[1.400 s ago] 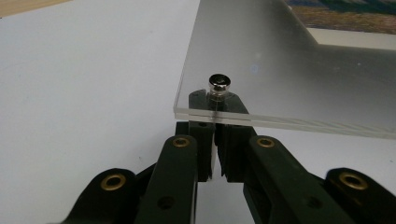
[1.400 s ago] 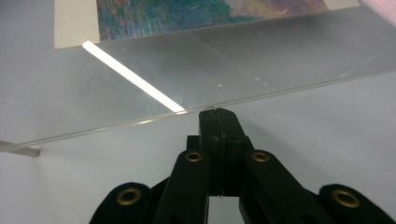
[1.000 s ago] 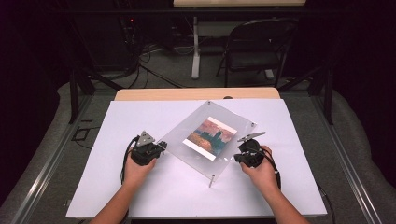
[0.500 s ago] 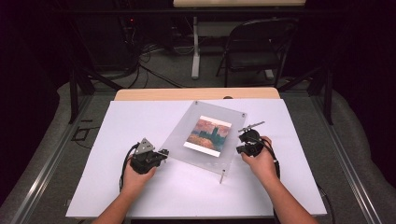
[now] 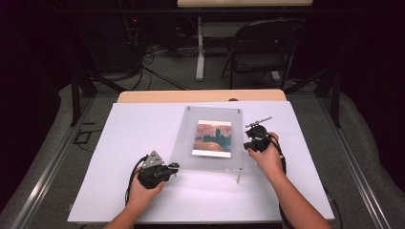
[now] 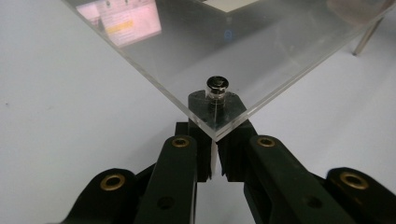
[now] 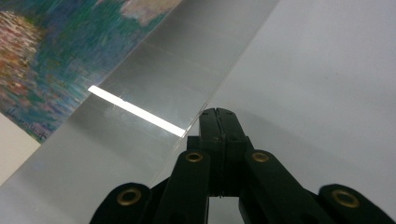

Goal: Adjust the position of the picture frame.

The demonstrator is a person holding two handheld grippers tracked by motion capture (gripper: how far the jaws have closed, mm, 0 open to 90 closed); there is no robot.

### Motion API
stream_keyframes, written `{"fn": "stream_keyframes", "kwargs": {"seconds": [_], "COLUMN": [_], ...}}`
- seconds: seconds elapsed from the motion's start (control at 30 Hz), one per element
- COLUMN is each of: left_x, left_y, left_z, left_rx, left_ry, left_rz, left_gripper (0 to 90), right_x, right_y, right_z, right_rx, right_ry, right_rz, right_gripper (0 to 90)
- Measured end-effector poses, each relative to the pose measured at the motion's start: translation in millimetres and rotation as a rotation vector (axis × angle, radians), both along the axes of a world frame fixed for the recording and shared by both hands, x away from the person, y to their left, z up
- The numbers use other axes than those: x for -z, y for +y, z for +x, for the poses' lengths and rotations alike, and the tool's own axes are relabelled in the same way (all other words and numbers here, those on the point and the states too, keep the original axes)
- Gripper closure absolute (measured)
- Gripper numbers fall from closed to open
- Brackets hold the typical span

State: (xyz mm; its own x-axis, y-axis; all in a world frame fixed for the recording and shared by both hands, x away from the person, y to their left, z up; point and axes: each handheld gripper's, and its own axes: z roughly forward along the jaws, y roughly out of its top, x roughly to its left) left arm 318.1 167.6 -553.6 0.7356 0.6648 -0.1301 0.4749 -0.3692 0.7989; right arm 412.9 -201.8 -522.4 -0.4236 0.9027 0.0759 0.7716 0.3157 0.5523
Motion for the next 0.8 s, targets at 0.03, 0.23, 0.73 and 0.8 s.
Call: {"fn": "stream_keyframes", "kwargs": {"seconds": [0.03,0.23,0.73,0.8], "left_x": [-0.1,0.0,0.6,1.1], "left_y": [-0.5,-2.0,-5.8,-6.3], "left_z": [-0.9,-1.1,14.1,15.9], "left_rx": [-0.006,-0.010,-0.055,-0.051], "left_ry": [0.003,0.003,-0.002,-0.002], "left_rz": [-0.001,0.000,-0.003,-0.008], "left_gripper": [85.1,85.0,85.1,85.1], "right_x": [0.4,0.4,4.1,4.5], "right_y": [0.6,4.4,1.3,-0.2], "right_z": [3.0,15.0,32.1,33.9], "right_rx": [-0.004,0.001,0.047,0.045], "right_ry": [0.001,0.011,-0.005,-0.009], "right_rz": [0.004,0.016,0.084,0.088], "right_gripper": [90.0,90.0,90.0,90.0]}}
